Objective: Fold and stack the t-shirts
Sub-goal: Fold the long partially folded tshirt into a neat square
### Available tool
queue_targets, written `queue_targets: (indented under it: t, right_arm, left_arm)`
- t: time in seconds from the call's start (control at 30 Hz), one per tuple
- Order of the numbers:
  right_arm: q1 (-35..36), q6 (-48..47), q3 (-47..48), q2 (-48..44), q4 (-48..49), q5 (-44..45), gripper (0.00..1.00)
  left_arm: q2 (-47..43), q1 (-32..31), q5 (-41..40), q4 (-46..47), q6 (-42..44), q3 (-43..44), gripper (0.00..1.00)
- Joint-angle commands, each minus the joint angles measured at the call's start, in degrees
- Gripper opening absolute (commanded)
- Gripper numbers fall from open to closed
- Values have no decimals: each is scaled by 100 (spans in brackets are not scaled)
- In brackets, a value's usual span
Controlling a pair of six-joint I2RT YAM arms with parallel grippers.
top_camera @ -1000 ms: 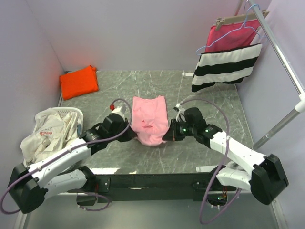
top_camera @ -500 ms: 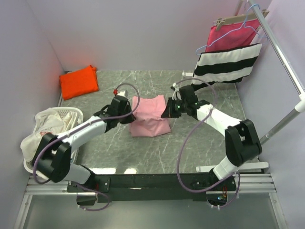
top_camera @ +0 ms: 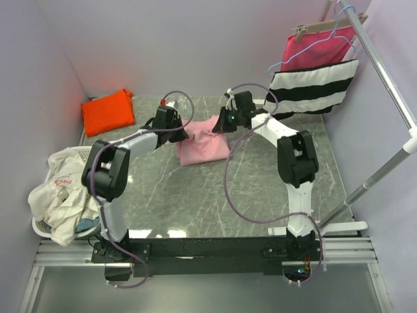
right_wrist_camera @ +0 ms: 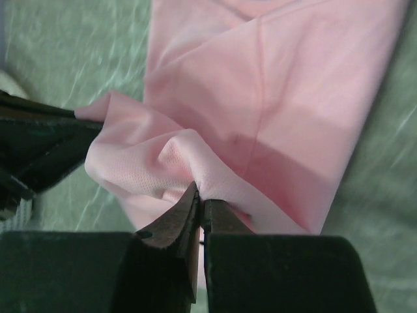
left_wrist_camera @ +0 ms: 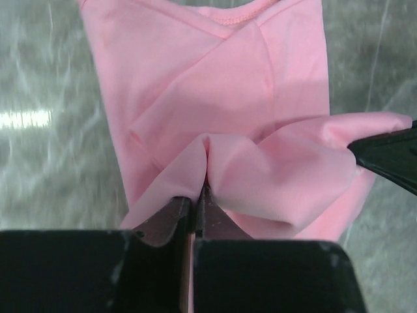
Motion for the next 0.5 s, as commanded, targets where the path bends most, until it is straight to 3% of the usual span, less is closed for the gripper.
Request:
queue_targets:
  t: [0.0,0.03,0.07,0.13,0.17,0.2,0.23,0.27,0.37,0.47]
  right_arm:
    - [-131,-35,1181,700,-207,512,5]
    - [-140,-17,1350,833,-207,757,8]
    - [-149,-60,1534,965,-172,924,16]
    - [-210,-96,2307,1448,-277,1363,20]
    - [-236,-87,2571,1589,-234,1409,43]
    - [-263,-61,2869,1773,-120,1523,53]
    - [-298,-43,3055,1853,-84,1698,55]
    - [-307,-121,3178,1871,-49,1865,57]
    - [-281,-262,2576,1216,677,1990,61]
    - [-263,-429,2055,836,621,2042,62]
  left_arm:
    - [713,264,501,545,289,862,4]
    - [811,308,475,642,307,1028,4]
    - [916,395,440,687,298,1126,6]
    - [1207,501,466,836,246,1407,7]
    - [1286,615,457,924,228,1469,16]
    - [1452,677,396,1055,193,1591,25]
    - [1540,756,369,1161,106,1679,39]
    - [1620,931,430,1197,44,1767,58]
    - [1639,1178,484,1372,-115,1848,72]
    - [1252,1196,273,1347,69,1637,91]
